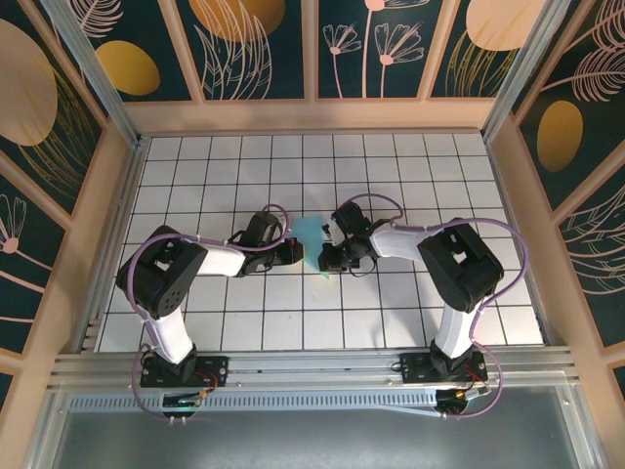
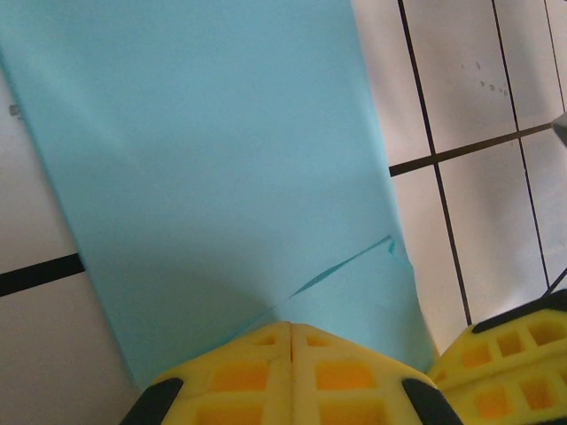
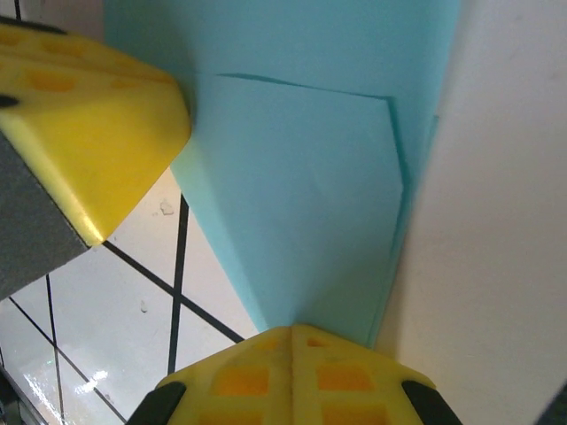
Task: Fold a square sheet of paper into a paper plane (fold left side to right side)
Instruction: Third fold the triangle at the center of the table.
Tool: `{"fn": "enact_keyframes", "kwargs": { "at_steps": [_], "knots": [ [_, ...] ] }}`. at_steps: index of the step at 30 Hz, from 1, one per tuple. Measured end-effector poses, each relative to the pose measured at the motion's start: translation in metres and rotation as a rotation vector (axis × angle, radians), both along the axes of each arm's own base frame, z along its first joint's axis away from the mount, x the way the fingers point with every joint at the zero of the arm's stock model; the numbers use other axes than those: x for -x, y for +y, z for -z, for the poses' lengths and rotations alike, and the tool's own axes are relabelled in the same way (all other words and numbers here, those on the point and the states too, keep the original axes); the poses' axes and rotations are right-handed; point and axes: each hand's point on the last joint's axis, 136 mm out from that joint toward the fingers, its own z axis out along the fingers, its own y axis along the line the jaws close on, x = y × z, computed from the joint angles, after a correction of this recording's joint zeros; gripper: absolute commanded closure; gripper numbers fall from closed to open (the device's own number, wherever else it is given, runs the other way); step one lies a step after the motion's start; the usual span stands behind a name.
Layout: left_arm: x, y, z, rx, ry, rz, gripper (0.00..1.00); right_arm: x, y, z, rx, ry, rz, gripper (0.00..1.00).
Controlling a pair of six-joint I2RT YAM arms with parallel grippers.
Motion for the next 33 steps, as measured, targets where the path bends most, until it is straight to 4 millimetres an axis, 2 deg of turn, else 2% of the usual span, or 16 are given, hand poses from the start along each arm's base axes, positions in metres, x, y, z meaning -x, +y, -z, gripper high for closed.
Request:
{"fn": "enact_keyframes", "kwargs": {
  "at_steps": [6,15,23,33],
  "knots": [
    [0.0,0.0,0.0,-0.002,0.0,-0.002,1.0,-0.011,0.001,-0.012,-0.004,-0.014,0.029,1.0],
    [0.0,0.001,0.001,-0.002,-0.001,-0.004,1.0,-0.012,0.021,-0.026,-0.112,0.002,0.046,1.0],
    [0.0,0.001,0.001,-0.012,-0.007,-0.009,1.0,-0.008,0.027,-0.007,-0.099,0.038,0.047,1.0],
    [0.0,0.001,0.001,-0.017,-0.004,-0.01,1.0,-0.012,0.03,-0.006,-0.11,0.033,0.057,1.0]
  ]
}}
